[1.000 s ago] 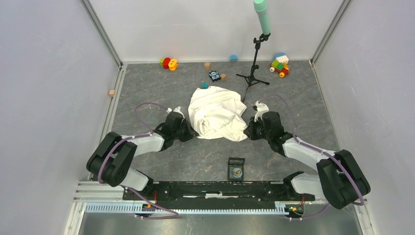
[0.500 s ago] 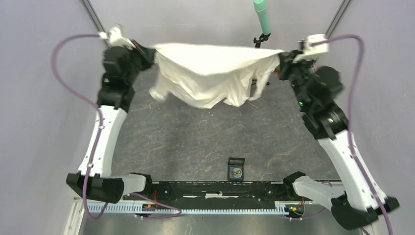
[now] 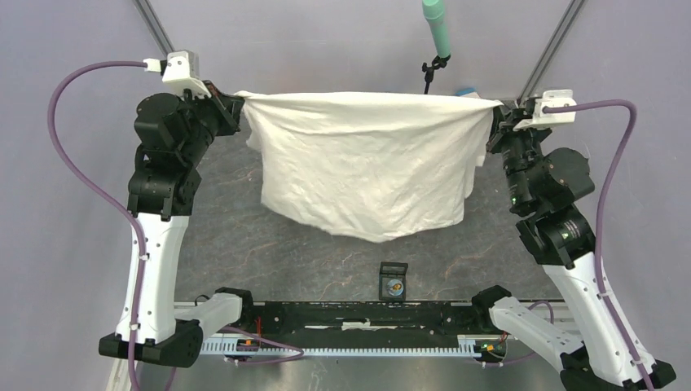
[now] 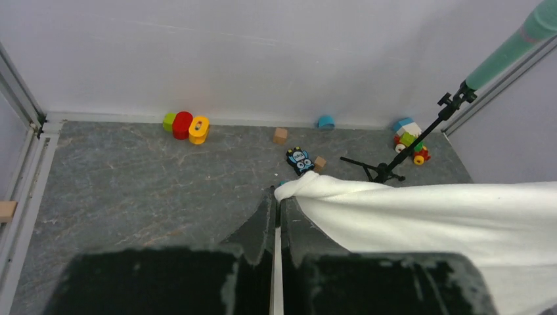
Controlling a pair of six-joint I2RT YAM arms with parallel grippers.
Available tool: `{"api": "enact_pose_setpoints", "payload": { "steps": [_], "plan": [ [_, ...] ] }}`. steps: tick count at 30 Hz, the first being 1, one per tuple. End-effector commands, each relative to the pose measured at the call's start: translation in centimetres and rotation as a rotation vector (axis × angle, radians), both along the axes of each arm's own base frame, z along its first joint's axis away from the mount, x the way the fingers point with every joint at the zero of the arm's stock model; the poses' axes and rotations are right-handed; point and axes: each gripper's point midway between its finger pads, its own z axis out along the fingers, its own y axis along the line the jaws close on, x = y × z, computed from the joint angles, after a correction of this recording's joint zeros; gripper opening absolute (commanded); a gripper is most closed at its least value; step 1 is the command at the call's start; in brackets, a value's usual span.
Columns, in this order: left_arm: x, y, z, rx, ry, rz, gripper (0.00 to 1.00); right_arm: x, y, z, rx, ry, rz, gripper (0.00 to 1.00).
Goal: Pin the brooch onto the clothing
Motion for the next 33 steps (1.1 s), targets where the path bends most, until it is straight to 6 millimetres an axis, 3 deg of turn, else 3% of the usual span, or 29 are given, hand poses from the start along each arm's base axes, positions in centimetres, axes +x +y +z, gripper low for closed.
{"api": "enact_pose_setpoints", "payload": {
  "steps": [1,7,13,16,19,22,25,27,29,31,33],
  "plan": [
    [-0.3,0.7,0.4,0.067,-0.012,0.006,0.02,-0.5,-1.9,1.0,0.024,-0.042,-0.086,0.06],
    [2.0,0.5,-2.6,0.075,0.091,0.007,0.02,2.3,-0.8,-2.1,0.008,0.017,-0.097,0.03],
    [6.3,0.1,-4.7,0.028,0.171,-0.008,0.02,7.6,3.6,-4.3,-0.015,0.044,0.009,0.01],
    [8.4,1.6,-2.8,-0.021,0.152,0.024,0.02,10.5,5.8,-3.9,-0.04,0.043,0.055,0.0],
    [9.4,4.3,1.4,-0.064,0.075,0.073,0.02,12.3,6.8,-1.0,-0.045,-0.003,0.072,0.0],
    [8.8,6.1,5.6,-0.082,-0.016,0.099,0.02,12.3,7.1,1.8,-0.052,-0.09,0.102,0.0],
    [6.9,6.8,7.5,-0.073,-0.052,0.112,0.02,11.2,7.2,2.9,-0.072,-0.151,0.139,0.0],
    [5.1,6.1,6.0,-0.071,-0.016,0.085,0.02,10.5,7.2,0.7,-0.088,-0.131,0.155,0.0],
    [2.7,4.5,3.0,-0.097,0.048,0.013,0.02,9.8,6.6,-4.0,-0.064,-0.048,0.144,0.0],
    [-0.6,2.4,-1.7,-0.146,0.148,-0.07,0.04,8.5,5.1,-11.5,0.061,0.121,0.093,0.0],
    [-4.4,0.5,-7.4,-0.227,0.261,-0.134,0.14,6.0,3.4,-19.6,0.218,0.279,0.025,0.1]
  ]
}}
